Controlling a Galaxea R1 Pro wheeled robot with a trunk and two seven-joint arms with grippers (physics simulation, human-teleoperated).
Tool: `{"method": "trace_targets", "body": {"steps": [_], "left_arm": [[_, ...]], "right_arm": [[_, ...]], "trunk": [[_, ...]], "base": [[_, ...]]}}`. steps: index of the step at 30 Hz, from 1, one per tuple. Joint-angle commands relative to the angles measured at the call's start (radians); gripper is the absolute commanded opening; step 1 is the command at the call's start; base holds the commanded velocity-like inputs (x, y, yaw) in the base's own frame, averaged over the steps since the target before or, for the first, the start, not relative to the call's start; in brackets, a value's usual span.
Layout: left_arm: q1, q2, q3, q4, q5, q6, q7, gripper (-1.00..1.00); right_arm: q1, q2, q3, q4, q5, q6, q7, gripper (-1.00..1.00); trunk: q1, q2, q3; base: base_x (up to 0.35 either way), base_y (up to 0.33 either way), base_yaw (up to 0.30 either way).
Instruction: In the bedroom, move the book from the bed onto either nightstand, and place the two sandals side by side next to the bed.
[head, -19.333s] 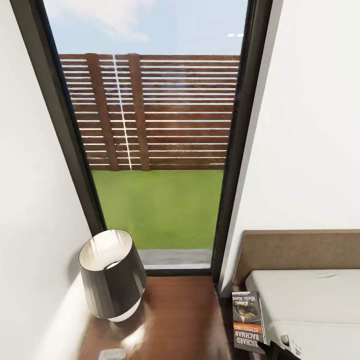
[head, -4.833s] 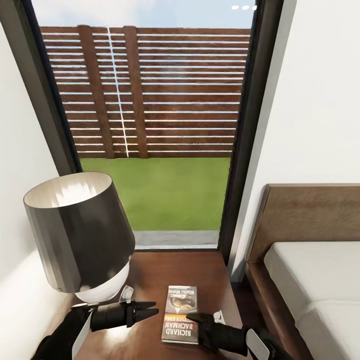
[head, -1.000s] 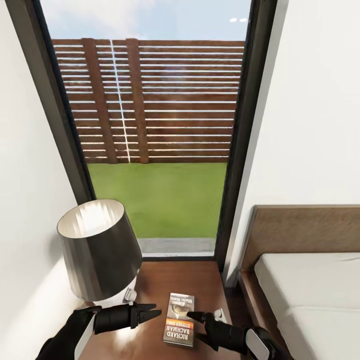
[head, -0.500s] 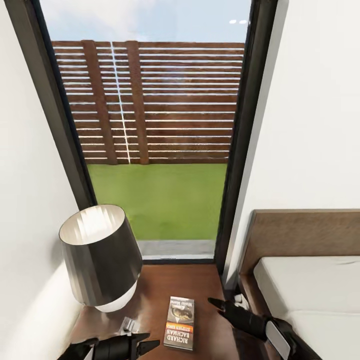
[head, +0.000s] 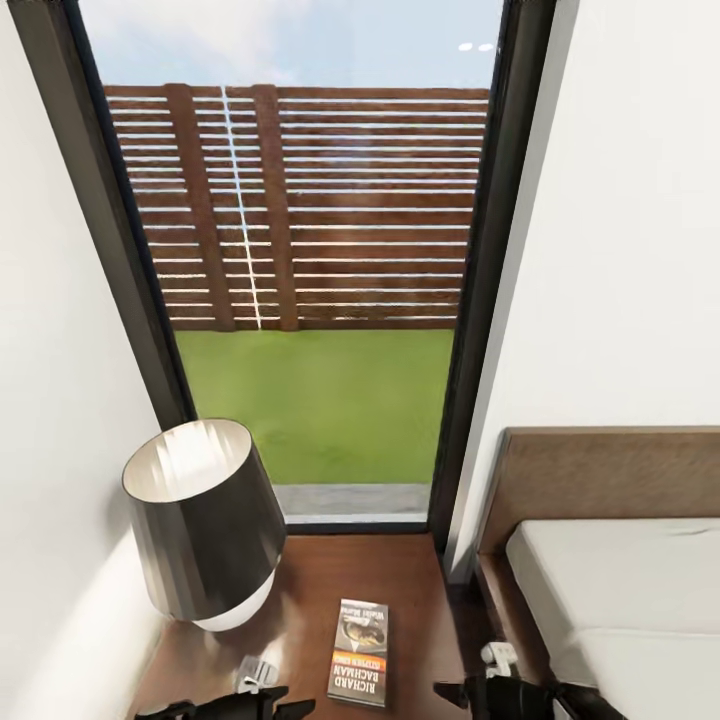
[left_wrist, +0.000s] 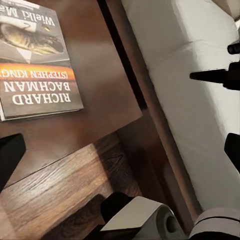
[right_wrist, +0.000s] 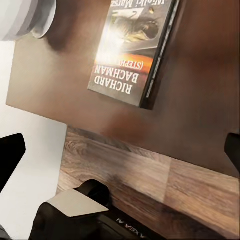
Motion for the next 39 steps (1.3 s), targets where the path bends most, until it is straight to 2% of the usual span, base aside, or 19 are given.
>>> {"method": "trace_targets", "body": {"steps": [1, 5, 8, 13, 15, 16, 19, 25, 27, 32, 35, 39], "left_arm": [[-0.001, 0.0, 0.004, 0.01, 0.0, -0.008, 0.0, 1.0], [0.0, -0.008, 0.004, 0.034, -0.001, -0.031, 0.028, 1.0], [0.001, -0.026, 0.001, 0.039, -0.001, -0.036, 0.056, 1.0], [0.028, -0.038, -0.025, 0.043, -0.042, -0.044, 0.111, 1.0], [0.033, -0.039, -0.027, 0.051, -0.054, -0.056, 0.119, 1.0], [0.035, -0.039, -0.028, 0.108, -0.062, -0.095, 0.123, 1.0], [0.037, -0.039, -0.028, 0.191, -0.064, -0.173, 0.124, 1.0], [0.047, -0.034, -0.028, 0.233, -0.064, -0.21, 0.137, 1.0], [0.066, -0.032, -0.028, 0.236, -0.064, -0.214, 0.177, 1.0], [0.103, -0.024, -0.028, 0.238, -0.064, -0.217, 0.323, 1.0], [0.114, -0.011, -0.028, 0.238, -0.063, -0.217, 0.381, 1.0], [0.118, -0.007, -0.028, 0.238, -0.063, -0.217, 0.454, 1.0]], "right_arm": [[0.0, 0.0, 0.002, 0.016, -0.007, -0.002, 0.002, 1.0], [0.0, 0.0, 0.002, 0.067, -0.002, -0.023, 0.0, 1.0], [0.0, 0.001, 0.002, 0.112, 0.009, -0.037, -0.001, 1.0], [0.0, 0.002, 0.002, 0.196, 0.104, -0.11, -0.002, 1.0], [0.0, 0.002, 0.002, 0.218, 0.123, -0.133, -0.001, 1.0], [0.0, 0.002, 0.002, 0.28, 0.132, -0.188, 0.001, 1.0], [0.003, 0.002, 0.002, 0.328, 0.135, -0.237, 0.002, 1.0], [0.08, 0.001, 0.002, 0.337, 0.135, -0.248, 0.002, 1.0], [0.091, 0.001, 0.002, 0.338, 0.134, -0.251, 0.001, 1.0], [0.118, 0.0, 0.001, 0.338, 0.132, -0.27, 0.0, 1.0], [0.137, -0.002, 0.001, 0.338, 0.129, -0.272, -0.004, 1.0], [0.142, -0.008, 0.001, 0.338, 0.125, -0.271, -0.009, 1.0]], "trunk": [[-0.004, 0.007, 0.002], [-0.019, 0.035, 0.015], [-0.031, 0.056, 0.024], [-0.05, 0.091, 0.04], [-0.058, 0.105, 0.046], [-0.062, 0.112, 0.049], [-0.073, 0.133, 0.059], [-0.096, 0.175, 0.077], [-0.104, 0.189, 0.084], [-0.123, 0.224, 0.099], [-0.134, 0.245, 0.109], [-0.15, 0.273, 0.121]], "base": [[0.0, 0.0, 0.0], [0.0, 0.0, 0.0], [0.0, 0.0, 0.0], [0.0, 0.0, 0.0], [0.0, 0.0, 0.0], [0.0, 0.0, 0.0], [0.0, 0.0, 0.0], [0.0, 0.0, 0.0], [0.0, 0.0, 0.0], [0.0, 0.0, 0.0], [0.0, 0.0, 0.0], [0.0, 0.0, 0.0]]}}
